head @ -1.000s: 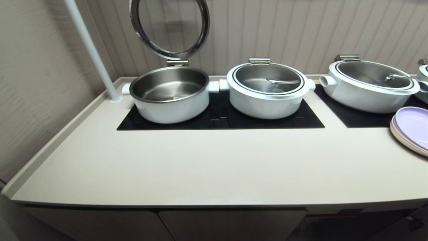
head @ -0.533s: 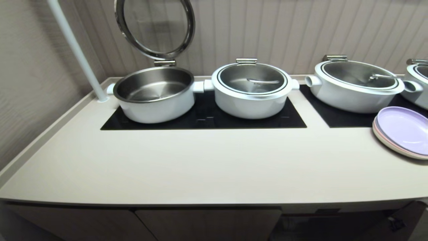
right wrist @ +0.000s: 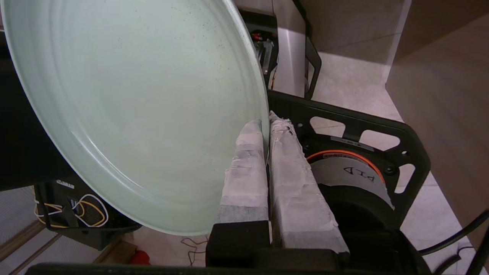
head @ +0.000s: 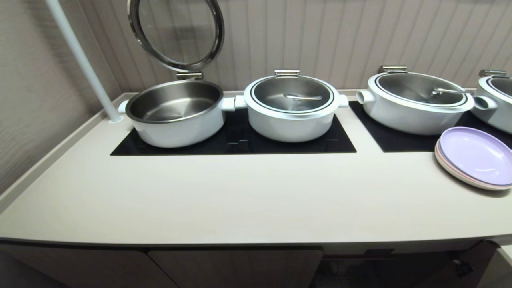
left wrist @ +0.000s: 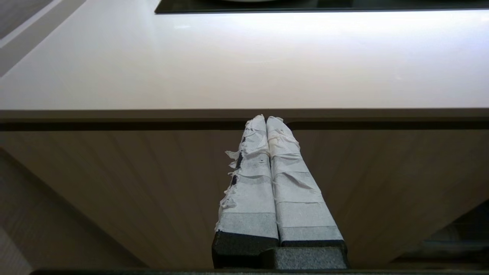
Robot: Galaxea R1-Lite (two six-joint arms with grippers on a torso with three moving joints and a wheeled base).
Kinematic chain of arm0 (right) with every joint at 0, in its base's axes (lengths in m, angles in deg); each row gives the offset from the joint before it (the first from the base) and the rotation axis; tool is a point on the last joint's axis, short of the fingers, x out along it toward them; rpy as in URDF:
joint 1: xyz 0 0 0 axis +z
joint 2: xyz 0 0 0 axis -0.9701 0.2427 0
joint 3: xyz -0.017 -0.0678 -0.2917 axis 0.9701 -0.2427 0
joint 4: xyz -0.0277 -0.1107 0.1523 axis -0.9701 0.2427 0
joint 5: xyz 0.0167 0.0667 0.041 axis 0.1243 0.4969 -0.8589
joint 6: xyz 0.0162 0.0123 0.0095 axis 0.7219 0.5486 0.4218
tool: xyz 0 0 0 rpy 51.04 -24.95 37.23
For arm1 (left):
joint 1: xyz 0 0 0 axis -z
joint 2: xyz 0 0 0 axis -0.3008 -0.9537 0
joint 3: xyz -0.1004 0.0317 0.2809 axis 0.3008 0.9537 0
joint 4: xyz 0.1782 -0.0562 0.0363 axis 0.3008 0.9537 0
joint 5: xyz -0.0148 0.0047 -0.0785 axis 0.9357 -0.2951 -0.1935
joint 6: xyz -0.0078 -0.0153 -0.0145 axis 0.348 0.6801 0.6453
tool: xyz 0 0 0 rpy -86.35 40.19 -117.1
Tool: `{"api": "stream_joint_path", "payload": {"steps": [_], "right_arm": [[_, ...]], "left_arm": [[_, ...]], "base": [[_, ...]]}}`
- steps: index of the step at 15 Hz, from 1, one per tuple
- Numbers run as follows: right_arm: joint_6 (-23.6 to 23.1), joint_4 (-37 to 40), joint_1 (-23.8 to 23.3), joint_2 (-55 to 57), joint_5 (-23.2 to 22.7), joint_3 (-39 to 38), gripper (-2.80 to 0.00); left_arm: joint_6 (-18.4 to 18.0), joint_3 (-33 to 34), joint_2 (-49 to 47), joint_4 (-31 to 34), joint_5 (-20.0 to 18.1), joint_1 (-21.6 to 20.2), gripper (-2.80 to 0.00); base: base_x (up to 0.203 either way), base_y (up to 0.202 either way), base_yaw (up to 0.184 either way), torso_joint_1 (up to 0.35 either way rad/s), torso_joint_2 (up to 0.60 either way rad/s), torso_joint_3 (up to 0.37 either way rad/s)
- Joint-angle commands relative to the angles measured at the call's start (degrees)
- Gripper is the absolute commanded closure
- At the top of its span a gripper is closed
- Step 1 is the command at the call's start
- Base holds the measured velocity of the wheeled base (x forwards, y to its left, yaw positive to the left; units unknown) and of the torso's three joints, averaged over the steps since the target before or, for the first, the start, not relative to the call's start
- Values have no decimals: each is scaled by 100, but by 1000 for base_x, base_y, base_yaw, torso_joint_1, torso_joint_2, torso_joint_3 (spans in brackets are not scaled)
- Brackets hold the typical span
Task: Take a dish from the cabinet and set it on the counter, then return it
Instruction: Put it back into the cabinet
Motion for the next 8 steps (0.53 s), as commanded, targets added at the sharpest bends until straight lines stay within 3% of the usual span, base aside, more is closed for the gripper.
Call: {"api": "stream_joint_path", "payload": {"steps": [1,8], "right_arm": [[8,26,1,11,-5,9,0],[8,52,-16,11,-8,192,0]], "left_arm": [[3,0,2,0,2,0,0],[3,0,2,0,2,0,0]], "base": [[0,0,0,0,0,0],[0,0,0,0,0,0]]}}
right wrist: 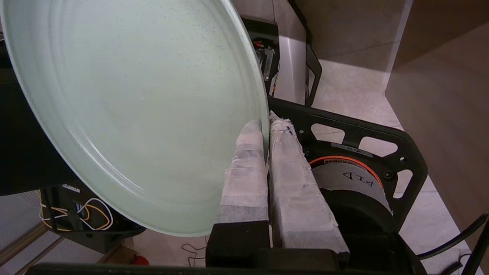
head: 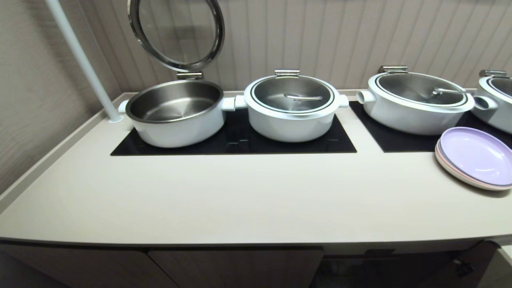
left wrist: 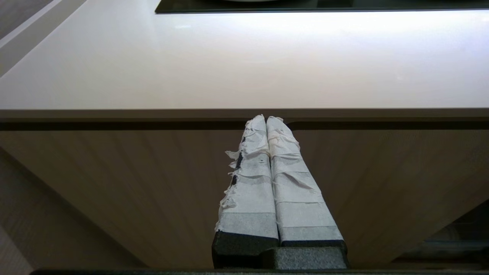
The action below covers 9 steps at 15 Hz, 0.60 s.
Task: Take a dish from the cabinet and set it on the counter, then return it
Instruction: Put it back into the cabinet
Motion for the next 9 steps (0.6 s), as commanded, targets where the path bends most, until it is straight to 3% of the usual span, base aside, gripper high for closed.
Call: {"api": "stream_joint_path", "payload": {"steps": [1,9], "right_arm": [[7,33,-18,0,-11,38,0],[7,42,-38,-18,-20,21,0]], "left_arm": [[4,0,2,0,4,0,0],[4,0,2,0,4,0,0]], "base": [[0,0,0,0,0,0],[0,0,0,0,0,0]]}}
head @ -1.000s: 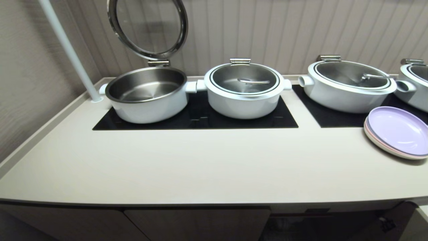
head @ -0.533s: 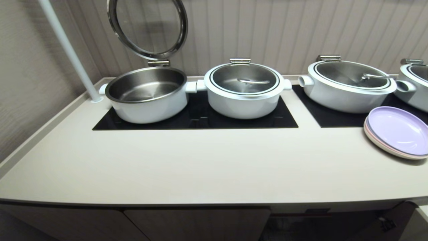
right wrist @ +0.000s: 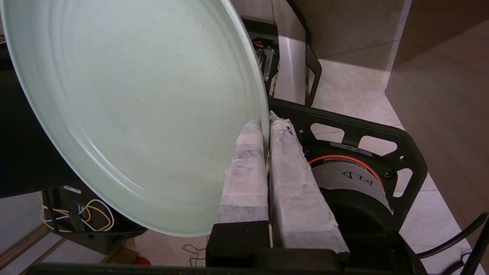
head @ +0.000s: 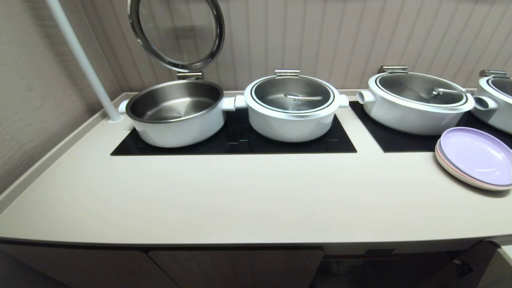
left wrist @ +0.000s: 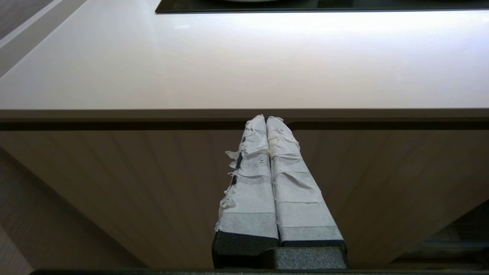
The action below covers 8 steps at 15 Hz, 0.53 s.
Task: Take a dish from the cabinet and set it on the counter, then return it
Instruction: Put it back into the cabinet
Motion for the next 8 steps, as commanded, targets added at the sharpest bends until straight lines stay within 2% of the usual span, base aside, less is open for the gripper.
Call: {"api": "stream_joint_path", "payload": {"steps": [1,8], "right_arm": [[15,20,7,7,-14,7,0],[15,20,-2,7,-84,14,0]], "left_arm": [[2,0,2,-2,2,0,0],[2,0,2,-2,2,0,0]], "base": [[0,0,0,0,0,0],[0,0,0,0,0,0]]}}
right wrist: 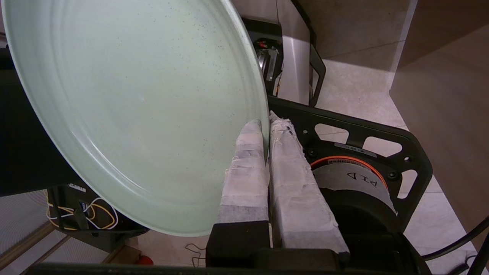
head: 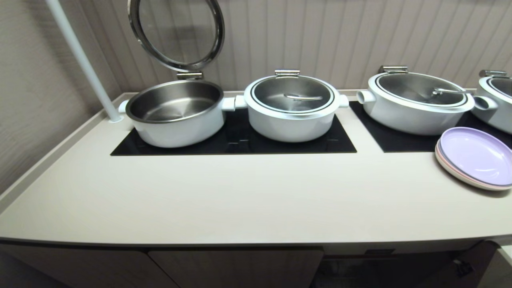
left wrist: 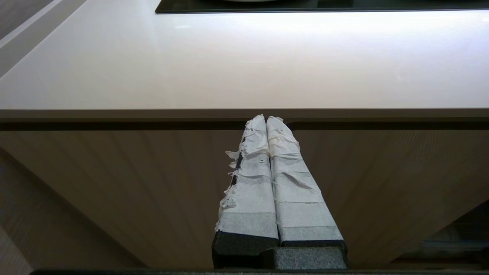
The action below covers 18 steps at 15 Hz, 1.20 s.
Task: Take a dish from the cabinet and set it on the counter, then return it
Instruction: Put it back into the cabinet
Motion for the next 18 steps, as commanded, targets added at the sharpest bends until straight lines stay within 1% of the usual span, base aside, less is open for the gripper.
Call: {"api": "stream_joint_path", "payload": {"steps": [1,3,5,14,18], "right_arm": [[6,33,3,7,-6,-4,0],[6,42,3,7,-6,-4,0],[127,42,12,7,-3,-4,0],[356,163,12,-2,38,11,0],[379,174,12,-11,108,4,0]], "left_arm": [[0,0,2,0,2,0,0],[0,0,2,0,2,0,0],[0,0,2,0,2,0,0],[0,0,2,0,2,0,0],[0,0,2,0,2,0,0]], "base": [[0,0,0,0,0,0],[0,0,0,0,0,0],[0,0,0,0,0,0],[0,0,0,0,0,0],[0,0,0,0,0,0]]}}
